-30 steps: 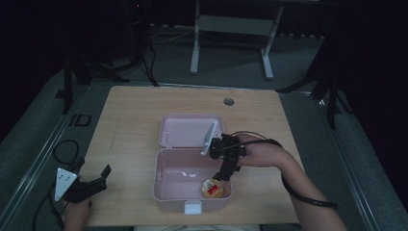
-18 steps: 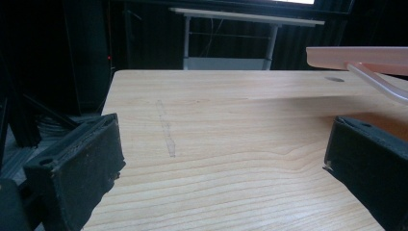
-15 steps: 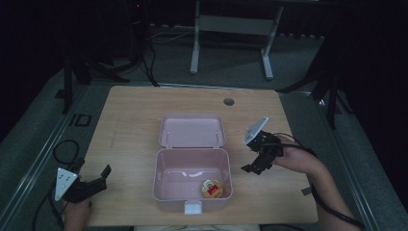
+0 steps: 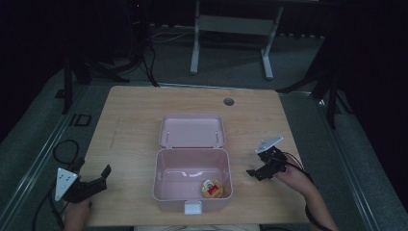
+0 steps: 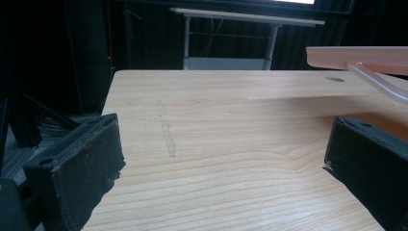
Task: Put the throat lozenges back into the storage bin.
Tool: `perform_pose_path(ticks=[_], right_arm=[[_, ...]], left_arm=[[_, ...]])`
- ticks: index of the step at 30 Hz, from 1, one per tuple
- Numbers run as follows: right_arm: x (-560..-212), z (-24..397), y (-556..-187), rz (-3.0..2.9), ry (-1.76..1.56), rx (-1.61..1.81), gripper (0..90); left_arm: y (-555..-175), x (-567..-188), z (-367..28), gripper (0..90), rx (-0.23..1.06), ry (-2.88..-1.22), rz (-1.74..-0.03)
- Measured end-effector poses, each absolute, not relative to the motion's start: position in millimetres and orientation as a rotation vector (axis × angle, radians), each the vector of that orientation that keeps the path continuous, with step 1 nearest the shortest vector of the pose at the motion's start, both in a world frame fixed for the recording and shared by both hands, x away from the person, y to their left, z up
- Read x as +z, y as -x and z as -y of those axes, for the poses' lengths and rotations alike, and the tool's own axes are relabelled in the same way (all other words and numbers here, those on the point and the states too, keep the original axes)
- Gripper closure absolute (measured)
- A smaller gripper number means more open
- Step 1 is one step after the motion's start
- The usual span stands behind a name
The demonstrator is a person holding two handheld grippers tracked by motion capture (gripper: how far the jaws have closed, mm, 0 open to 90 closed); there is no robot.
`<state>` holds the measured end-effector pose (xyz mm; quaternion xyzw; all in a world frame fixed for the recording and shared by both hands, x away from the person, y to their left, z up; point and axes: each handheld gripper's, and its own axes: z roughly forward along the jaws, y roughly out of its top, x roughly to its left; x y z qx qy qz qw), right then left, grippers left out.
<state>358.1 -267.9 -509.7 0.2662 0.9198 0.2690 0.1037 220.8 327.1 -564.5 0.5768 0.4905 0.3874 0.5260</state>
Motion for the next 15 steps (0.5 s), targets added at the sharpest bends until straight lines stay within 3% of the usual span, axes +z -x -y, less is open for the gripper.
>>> perform_pose_path(ticks=[15], right_arm=[[-540.6, 309.2, -352.6, -2.363, -1.027, 0.926, 11.0]], left_arm=[[-220.9, -564.5, -327.1, 0.4, 0.926, -1.38, -1.173]])
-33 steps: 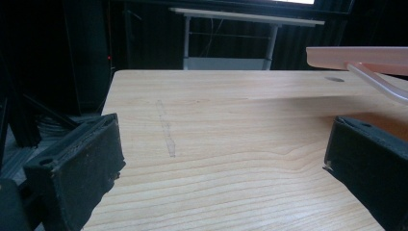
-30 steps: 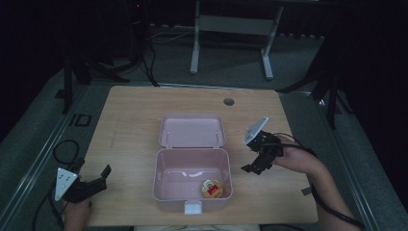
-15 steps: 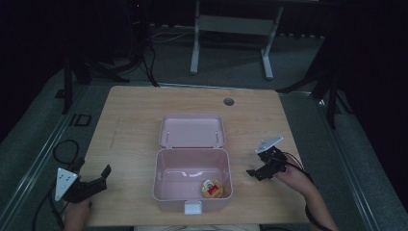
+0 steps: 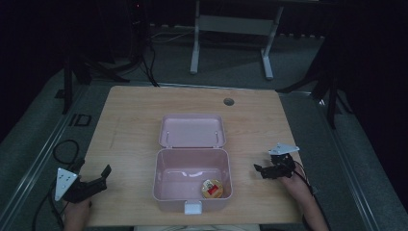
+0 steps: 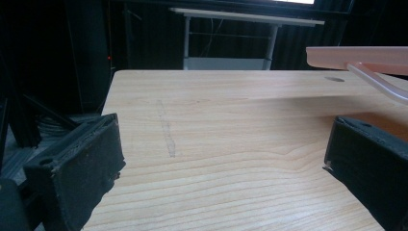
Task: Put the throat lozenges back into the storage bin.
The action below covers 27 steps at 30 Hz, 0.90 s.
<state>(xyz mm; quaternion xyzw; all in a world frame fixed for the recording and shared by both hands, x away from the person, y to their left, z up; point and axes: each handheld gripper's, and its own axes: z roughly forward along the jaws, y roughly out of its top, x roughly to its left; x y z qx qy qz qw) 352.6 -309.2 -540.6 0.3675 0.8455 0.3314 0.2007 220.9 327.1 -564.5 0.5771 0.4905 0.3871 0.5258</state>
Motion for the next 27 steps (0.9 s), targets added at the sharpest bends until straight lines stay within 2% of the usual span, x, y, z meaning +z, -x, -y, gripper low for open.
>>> perform_pose_path(ticks=[27], right_arm=[[-549.6, 365.5, -352.2, -1.95, -1.491, 0.983, 11.1]], left_arm=[[-220.8, -564.7, -327.5, 0.4, 0.923, -1.372, -1.172]])
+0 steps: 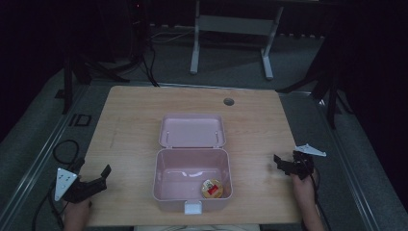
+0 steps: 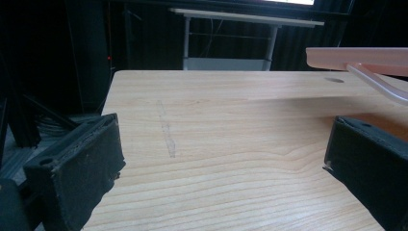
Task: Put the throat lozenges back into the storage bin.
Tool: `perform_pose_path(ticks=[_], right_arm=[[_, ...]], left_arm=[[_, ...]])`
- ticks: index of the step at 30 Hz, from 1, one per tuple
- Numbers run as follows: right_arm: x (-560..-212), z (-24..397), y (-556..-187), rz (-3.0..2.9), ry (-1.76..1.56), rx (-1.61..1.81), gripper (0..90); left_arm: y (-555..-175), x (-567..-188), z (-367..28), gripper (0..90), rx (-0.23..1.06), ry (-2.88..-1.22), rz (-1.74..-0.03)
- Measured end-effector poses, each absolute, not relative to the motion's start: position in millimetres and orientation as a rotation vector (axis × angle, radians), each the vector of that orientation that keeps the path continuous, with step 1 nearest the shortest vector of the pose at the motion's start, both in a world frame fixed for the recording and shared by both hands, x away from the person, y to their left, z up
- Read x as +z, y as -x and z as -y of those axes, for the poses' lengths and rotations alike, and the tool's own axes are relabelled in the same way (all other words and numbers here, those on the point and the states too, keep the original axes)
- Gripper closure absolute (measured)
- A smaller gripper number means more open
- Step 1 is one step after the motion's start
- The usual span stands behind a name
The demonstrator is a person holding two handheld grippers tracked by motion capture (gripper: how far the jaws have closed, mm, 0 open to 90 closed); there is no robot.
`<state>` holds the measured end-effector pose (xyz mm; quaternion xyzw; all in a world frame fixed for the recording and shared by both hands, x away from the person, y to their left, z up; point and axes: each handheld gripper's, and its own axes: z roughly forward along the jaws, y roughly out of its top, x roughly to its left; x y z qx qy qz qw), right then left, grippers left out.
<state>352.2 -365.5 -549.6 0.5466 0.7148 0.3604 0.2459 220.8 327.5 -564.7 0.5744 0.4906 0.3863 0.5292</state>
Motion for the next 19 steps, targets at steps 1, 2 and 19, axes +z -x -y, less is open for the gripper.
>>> perform_pose_path(ticks=[1, 2, 19], right_arm=[[-550.6, 366.6, -352.3, -1.947, -1.5, 0.978, 11.1], [-551.7, 367.6, -352.4, -1.944, -1.506, 0.975, 11.0], [-553.1, 372.3, -353.1, -1.926, -1.548, 1.029, 11.0]], left_arm=[[-220.8, -564.7, -327.4, 0.4, 0.922, -1.371, -1.172], [-220.8, -564.6, -327.7, 0.4, 0.922, -1.375, -1.172], [-221.3, -564.5, -327.6, 0.4, 0.92, -1.371, -1.178]])
